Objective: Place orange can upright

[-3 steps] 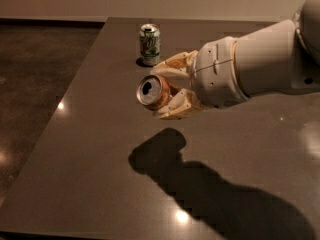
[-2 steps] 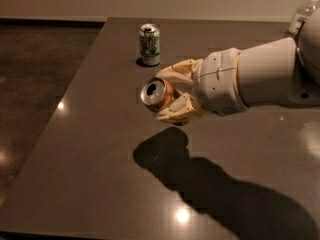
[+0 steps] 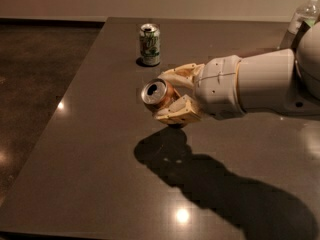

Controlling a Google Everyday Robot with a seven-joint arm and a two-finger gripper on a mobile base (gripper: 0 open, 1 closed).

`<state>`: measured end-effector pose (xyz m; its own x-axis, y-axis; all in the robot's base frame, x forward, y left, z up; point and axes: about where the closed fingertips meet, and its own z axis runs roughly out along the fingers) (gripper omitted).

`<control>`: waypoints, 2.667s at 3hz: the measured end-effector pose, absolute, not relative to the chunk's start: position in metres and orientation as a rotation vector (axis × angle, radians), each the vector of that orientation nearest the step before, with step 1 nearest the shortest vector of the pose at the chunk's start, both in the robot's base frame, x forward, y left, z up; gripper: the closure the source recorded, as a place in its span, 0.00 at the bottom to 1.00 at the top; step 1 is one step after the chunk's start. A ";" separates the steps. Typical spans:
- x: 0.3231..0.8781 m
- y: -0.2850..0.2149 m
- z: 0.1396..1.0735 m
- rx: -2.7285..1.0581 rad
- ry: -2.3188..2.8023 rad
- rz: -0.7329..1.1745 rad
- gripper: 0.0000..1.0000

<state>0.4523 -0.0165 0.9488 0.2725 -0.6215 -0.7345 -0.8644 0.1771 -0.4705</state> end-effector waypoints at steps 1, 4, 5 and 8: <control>0.452 -0.016 0.950 -1.522 1.431 0.305 1.00; 0.451 -0.022 0.946 -1.386 1.469 0.644 1.00; 0.450 -0.025 0.943 -1.293 1.456 0.765 1.00; 0.445 -0.024 0.910 -1.141 1.428 0.879 0.76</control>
Offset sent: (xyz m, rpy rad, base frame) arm 0.0007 -0.0003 -0.0023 0.0154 0.0639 0.0003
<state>0.4454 -0.0236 0.9102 0.0144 -0.1824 -0.9831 -0.9597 0.2734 -0.0648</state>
